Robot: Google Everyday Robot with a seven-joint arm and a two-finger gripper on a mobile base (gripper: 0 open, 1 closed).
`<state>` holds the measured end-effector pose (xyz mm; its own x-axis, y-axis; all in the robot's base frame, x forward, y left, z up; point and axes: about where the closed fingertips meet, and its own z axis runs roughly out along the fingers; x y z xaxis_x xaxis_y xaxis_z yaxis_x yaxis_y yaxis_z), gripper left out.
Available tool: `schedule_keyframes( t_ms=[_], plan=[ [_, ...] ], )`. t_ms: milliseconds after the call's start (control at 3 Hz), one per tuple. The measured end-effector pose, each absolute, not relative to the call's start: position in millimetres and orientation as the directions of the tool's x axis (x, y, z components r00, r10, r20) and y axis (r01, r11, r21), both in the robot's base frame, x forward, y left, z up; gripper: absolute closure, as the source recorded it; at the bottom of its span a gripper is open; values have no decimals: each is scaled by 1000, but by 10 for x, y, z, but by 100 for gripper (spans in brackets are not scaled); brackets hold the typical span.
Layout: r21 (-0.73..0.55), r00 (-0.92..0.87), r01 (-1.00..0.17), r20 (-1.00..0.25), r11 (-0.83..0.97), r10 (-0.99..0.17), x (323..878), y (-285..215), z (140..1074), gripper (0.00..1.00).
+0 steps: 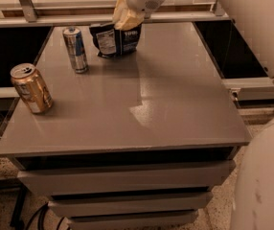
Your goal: Move blue chip bag near redbull can
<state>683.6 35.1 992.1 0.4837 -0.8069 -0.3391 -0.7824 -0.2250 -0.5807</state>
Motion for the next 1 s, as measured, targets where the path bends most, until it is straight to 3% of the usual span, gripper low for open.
schedule_keyframes(
  t_ms=[1000],
  plan=[
    [-490,540,-805,-371,-334,-756,6546,688,9533,100]
  ],
)
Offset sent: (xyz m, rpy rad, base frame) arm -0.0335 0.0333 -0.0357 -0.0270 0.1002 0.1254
